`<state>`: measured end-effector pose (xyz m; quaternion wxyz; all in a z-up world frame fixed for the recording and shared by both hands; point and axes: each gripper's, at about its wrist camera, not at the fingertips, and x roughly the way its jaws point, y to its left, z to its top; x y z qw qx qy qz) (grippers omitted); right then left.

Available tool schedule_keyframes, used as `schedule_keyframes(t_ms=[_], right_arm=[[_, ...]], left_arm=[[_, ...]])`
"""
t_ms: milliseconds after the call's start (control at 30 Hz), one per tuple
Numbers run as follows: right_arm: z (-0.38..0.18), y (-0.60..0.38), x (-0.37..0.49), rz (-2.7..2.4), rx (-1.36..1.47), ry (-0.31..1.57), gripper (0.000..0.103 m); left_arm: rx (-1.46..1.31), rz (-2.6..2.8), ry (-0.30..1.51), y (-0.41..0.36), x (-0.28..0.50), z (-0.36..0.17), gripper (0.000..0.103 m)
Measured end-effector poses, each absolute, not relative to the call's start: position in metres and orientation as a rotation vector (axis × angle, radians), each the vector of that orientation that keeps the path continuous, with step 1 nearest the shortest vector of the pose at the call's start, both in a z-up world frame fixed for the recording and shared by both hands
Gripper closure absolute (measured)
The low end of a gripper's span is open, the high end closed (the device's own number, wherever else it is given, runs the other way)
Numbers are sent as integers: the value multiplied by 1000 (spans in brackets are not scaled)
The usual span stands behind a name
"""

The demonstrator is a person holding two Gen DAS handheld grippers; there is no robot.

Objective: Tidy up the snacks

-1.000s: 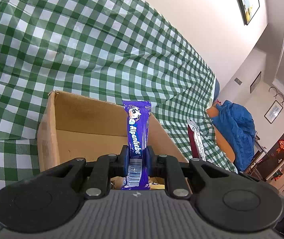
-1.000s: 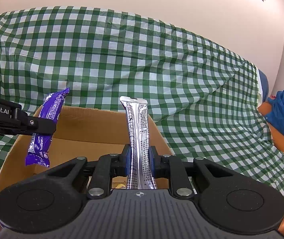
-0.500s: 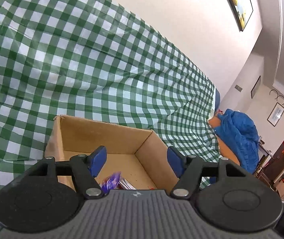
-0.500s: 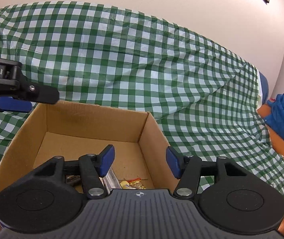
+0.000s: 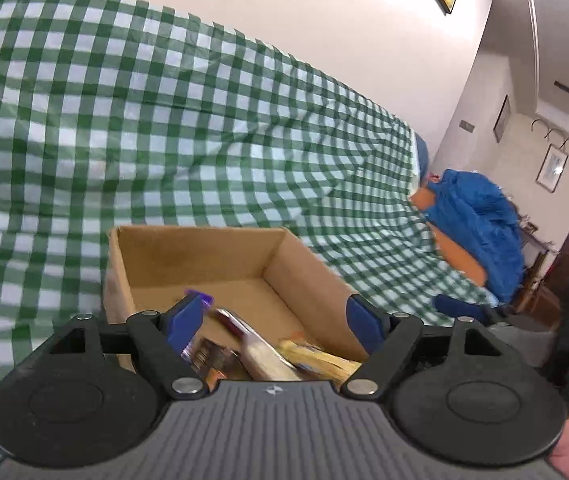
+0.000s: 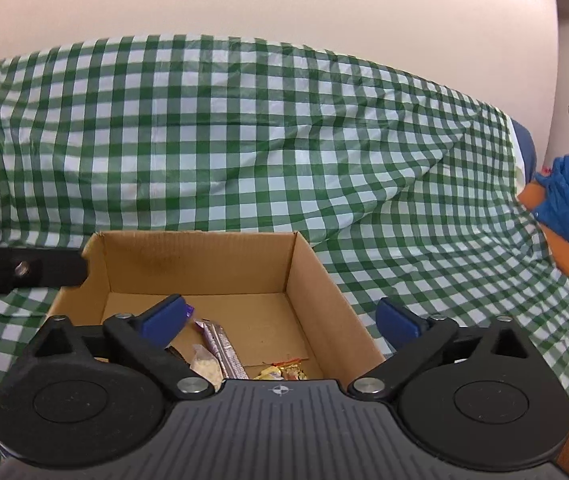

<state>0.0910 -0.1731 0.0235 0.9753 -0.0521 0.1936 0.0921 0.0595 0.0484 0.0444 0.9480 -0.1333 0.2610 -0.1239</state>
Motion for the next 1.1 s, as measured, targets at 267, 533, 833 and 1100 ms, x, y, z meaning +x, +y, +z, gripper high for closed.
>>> schedule_keyframes(t_ms=[267,533,833,1100], right_arm=[[26,-212,52,171,-12,470,1],[6,-223,20,169,-14,594,1],[2,-196,22,198,-126,594,1],[1,-187,20,221,-173,580,1]], left_arm=[[-173,-122,546,18,-7,44,0],[-238,12,707,30,-24,-4,0],[-247,78,726,40,-9,-15,0],[-227,58,729,32,-1,-19,0]])
